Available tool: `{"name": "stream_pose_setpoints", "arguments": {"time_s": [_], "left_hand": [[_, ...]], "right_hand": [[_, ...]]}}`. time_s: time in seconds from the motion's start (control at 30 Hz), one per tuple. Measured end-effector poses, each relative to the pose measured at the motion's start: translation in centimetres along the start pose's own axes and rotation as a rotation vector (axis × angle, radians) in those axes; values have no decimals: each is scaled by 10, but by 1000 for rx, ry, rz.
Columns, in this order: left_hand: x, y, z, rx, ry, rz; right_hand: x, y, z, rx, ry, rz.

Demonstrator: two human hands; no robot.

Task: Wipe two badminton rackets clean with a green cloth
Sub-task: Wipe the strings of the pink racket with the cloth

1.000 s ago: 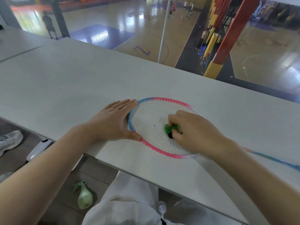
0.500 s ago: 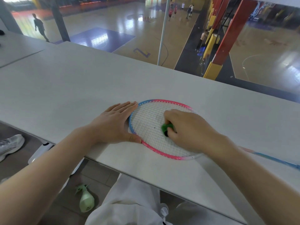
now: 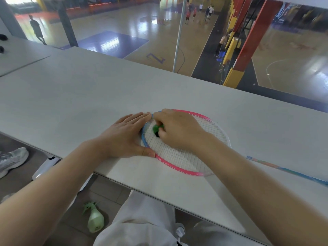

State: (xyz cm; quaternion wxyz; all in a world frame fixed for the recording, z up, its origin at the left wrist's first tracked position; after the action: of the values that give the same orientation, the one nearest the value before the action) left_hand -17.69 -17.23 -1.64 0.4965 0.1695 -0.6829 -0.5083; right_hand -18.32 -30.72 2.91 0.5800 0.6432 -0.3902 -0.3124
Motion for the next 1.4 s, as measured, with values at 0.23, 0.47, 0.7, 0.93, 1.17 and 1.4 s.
{"name": "stream_pose_setpoints", "arguments": {"time_s": [0.23, 0.47, 0.7, 0.93, 1.17, 1.4], "left_hand": [[-7, -5, -3, -33, 39, -61], [-8, -6, -3, -36, 34, -63], [-8, -6, -4, -37, 33, -71], [-4, -3, -2, -15, 11, -55], [-5, -2, -1, -13, 20, -41], [-5, -4, -2, 9, 23, -49]], "right_hand": [[67, 4, 67, -151, -137, 122], [110, 7, 103, -292, -245, 127], [69, 0, 48, -146, -156, 16], [1, -6, -27, 32, -52, 82], [21, -3, -4, -26, -60, 46], [86, 6, 70, -147, -235, 101]]}}
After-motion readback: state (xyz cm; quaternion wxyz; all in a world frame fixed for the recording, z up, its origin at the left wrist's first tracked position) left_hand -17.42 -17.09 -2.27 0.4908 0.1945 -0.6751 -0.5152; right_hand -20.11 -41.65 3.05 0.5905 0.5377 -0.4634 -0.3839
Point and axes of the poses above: each hand's wrist, its own z-axis away from the middle knuckle, its own y-axis out of the back of the hand, x = y × z, the point moved 6 cm from there along -z, towards the middle knuckle, and after that the axes turned 14 degrees about z, right-handed, at the moved point
